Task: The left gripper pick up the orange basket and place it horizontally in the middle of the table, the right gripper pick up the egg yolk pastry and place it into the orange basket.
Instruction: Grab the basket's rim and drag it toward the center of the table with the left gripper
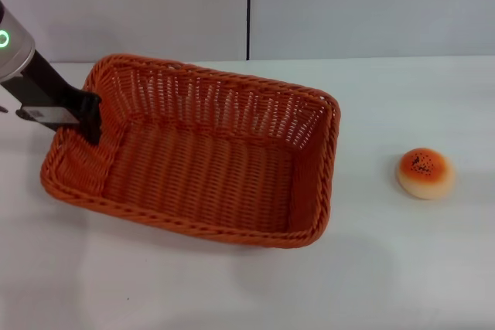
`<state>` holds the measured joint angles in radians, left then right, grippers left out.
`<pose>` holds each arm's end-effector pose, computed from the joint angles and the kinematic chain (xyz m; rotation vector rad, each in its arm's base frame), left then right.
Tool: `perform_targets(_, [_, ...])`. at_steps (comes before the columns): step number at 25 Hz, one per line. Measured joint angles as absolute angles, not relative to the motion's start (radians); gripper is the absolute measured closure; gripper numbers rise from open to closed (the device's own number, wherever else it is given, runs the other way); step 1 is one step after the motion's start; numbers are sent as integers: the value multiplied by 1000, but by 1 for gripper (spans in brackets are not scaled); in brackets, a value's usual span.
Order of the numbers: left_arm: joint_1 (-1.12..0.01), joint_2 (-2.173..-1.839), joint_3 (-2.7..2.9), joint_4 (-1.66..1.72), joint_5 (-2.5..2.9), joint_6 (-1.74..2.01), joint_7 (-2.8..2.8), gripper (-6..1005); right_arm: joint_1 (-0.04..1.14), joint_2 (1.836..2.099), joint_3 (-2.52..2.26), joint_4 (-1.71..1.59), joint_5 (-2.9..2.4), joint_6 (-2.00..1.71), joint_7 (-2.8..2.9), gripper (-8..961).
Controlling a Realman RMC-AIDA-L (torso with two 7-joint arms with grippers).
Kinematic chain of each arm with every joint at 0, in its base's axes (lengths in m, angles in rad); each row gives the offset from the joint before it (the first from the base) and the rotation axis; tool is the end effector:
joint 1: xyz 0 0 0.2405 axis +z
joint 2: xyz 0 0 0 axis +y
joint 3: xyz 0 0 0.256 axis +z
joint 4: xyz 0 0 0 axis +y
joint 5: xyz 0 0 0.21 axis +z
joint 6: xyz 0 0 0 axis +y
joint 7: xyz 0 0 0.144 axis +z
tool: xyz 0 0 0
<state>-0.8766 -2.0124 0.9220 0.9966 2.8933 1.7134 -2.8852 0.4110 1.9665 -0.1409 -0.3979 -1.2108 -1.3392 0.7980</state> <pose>-0.2132 0.3939 0.0582 -2.0680 -1.6763 0.5344 0.3725 0.3254 0.1735 -1.3377 0.4326 0.9060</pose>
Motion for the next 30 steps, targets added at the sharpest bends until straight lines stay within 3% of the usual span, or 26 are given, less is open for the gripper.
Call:
perform_targets(14, [-816, -2048, 910, 1051, 2891, 1766, -2883, 865, 427, 1981, -169, -393, -1217, -1339, 798, 393])
perform_targets(30, [-783, -2054, 872, 1089, 2889, 1772, -2880, 777, 439, 1983, -172, -386, -1220, -1339, 798, 393])
